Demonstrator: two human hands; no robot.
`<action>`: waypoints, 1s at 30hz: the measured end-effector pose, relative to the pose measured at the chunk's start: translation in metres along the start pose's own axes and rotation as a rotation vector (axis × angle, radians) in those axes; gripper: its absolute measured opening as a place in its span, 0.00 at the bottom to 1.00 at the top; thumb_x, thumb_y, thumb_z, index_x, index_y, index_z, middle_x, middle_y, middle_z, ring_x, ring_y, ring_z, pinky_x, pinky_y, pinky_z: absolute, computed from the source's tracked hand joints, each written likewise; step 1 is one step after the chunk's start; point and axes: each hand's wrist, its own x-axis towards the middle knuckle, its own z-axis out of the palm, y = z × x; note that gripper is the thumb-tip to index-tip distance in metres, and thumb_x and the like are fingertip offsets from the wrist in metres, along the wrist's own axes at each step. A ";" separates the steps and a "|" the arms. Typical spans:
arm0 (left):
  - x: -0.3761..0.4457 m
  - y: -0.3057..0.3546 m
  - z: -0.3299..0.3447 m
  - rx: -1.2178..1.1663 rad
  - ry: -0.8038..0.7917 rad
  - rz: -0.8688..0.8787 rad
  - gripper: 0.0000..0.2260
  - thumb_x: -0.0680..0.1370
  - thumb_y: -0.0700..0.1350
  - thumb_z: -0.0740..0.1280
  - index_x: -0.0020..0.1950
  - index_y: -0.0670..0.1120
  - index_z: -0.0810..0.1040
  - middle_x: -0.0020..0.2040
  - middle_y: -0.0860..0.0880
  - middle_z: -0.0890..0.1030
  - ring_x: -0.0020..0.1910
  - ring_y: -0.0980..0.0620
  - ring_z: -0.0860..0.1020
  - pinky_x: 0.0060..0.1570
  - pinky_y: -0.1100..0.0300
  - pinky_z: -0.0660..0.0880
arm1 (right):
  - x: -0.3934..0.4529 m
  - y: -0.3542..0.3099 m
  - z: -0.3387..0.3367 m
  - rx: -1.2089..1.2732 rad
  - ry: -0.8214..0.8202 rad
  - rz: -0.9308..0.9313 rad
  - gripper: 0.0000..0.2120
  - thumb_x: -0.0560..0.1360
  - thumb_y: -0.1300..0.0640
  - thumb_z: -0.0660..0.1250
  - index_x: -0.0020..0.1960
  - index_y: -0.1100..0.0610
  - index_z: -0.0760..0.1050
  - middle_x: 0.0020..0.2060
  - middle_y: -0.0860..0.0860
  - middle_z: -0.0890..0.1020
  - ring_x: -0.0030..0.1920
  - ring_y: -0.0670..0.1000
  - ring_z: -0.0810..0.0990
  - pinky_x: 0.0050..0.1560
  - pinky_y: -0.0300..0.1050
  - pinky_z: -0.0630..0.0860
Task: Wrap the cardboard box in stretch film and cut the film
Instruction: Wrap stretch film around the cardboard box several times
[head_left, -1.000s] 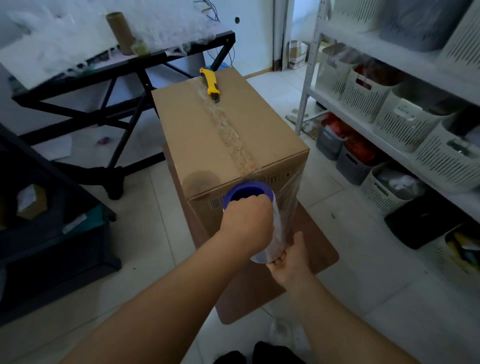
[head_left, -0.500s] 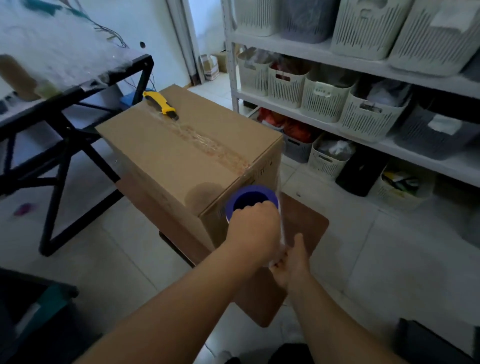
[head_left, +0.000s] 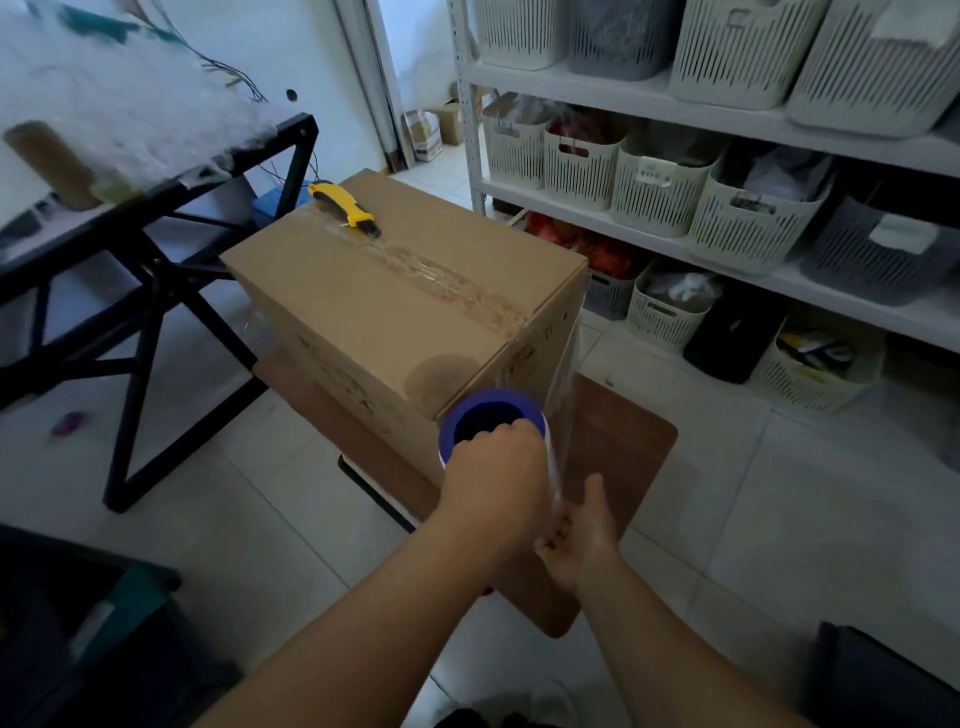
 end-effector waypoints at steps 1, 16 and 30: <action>-0.002 -0.003 0.002 0.005 0.006 0.000 0.12 0.78 0.45 0.64 0.59 0.41 0.70 0.52 0.43 0.78 0.48 0.44 0.77 0.44 0.54 0.73 | -0.002 0.003 0.002 -0.001 -0.004 0.001 0.32 0.79 0.34 0.48 0.51 0.61 0.76 0.30 0.54 0.79 0.34 0.50 0.74 0.32 0.42 0.68; -0.053 -0.068 0.014 0.108 0.041 0.250 0.14 0.80 0.46 0.61 0.63 0.40 0.68 0.57 0.42 0.77 0.54 0.44 0.76 0.50 0.53 0.72 | -0.033 0.089 0.034 0.229 0.066 -0.126 0.29 0.79 0.34 0.48 0.35 0.56 0.67 0.16 0.48 0.72 0.27 0.49 0.69 0.30 0.44 0.66; -0.079 -0.141 0.012 0.130 0.061 0.306 0.13 0.79 0.44 0.62 0.61 0.41 0.69 0.56 0.43 0.77 0.54 0.44 0.77 0.52 0.52 0.73 | -0.044 0.158 0.086 0.229 0.134 -0.215 0.28 0.80 0.36 0.50 0.50 0.60 0.73 0.25 0.51 0.72 0.30 0.48 0.67 0.32 0.42 0.66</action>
